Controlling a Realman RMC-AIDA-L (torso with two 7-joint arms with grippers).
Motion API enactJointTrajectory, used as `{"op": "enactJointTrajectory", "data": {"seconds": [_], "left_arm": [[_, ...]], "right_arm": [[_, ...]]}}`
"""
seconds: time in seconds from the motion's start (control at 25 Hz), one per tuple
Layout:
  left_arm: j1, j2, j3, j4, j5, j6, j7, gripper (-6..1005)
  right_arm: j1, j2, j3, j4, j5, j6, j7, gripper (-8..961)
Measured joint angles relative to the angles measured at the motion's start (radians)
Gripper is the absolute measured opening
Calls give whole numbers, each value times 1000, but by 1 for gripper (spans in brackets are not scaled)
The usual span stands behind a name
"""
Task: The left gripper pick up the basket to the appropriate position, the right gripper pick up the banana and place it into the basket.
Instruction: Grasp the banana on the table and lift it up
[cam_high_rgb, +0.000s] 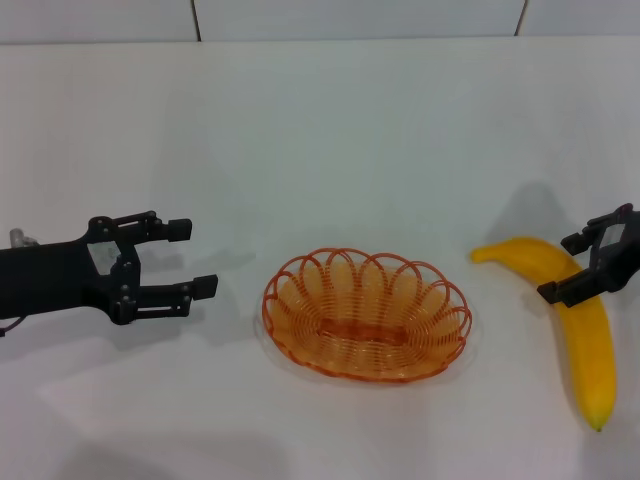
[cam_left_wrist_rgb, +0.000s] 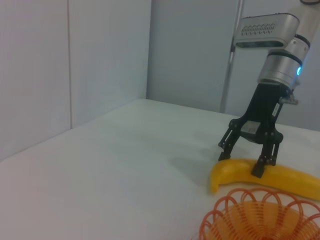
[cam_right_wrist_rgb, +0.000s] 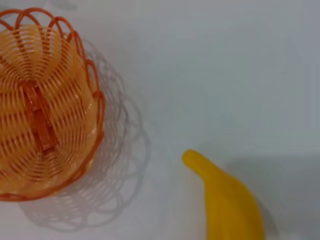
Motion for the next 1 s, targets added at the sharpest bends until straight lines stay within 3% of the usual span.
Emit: {"op": "enactJointTrajectory", "data": {"seconds": [0.92,1.0], "left_arm": [[-2,0,0,0,-2,-2,0,831],[-2,0,0,0,-2,-2,0,831]], "right_arm": [[7,-3,12,-5,-32,-4,39,856],[8,-3,12,-5,-33,-5,40,723]]}}
